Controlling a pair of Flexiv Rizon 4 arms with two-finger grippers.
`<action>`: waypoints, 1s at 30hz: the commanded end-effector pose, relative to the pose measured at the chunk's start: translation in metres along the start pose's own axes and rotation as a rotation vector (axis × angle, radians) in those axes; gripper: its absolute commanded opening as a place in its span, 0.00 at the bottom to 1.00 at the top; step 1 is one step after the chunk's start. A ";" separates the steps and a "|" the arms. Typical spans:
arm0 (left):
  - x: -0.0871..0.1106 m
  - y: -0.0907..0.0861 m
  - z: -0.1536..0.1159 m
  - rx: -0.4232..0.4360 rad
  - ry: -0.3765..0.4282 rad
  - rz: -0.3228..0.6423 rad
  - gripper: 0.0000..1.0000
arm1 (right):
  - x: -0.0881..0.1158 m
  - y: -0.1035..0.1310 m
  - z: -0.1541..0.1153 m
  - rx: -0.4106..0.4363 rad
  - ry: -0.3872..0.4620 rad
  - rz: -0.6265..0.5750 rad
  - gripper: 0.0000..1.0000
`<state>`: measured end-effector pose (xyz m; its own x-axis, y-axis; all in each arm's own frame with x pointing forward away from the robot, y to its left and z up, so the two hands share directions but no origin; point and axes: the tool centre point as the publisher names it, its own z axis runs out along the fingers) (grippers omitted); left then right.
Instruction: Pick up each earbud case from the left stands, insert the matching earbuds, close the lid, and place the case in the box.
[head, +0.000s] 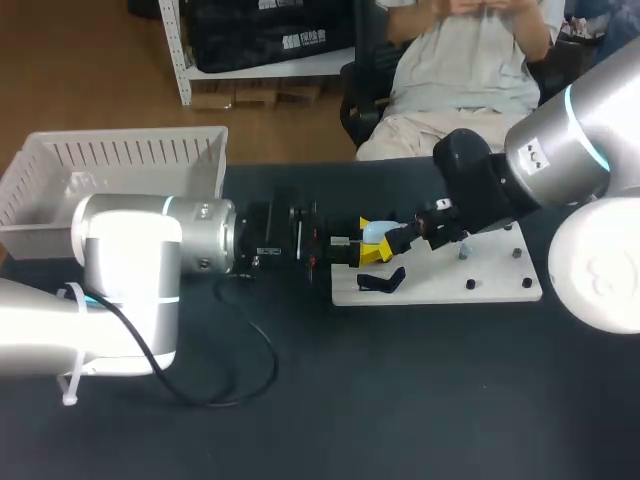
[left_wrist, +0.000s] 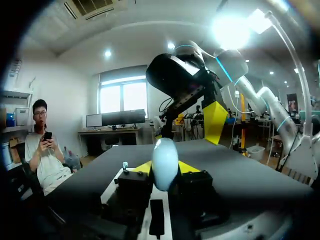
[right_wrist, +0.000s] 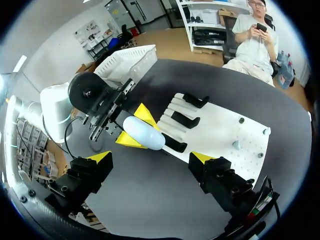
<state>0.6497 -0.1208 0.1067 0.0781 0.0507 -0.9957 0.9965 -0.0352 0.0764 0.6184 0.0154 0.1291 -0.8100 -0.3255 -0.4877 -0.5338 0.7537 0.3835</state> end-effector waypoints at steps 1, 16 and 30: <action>0.001 0.002 0.000 0.002 -0.004 0.001 0.00 | -0.002 -0.004 0.006 0.014 0.002 0.009 1.00; 0.001 0.002 0.000 0.002 -0.004 0.001 0.00 | -0.007 -0.017 0.012 0.041 -0.015 0.047 1.00; 0.001 0.002 0.000 0.002 -0.004 0.001 0.00 | -0.013 -0.026 0.004 0.056 -0.042 0.070 1.00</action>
<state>0.6504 -0.1206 0.1069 0.0779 0.0500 -0.9957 0.9965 -0.0351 0.0762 0.6459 0.0033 0.1215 -0.8346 -0.2523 -0.4896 -0.4658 0.7977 0.3830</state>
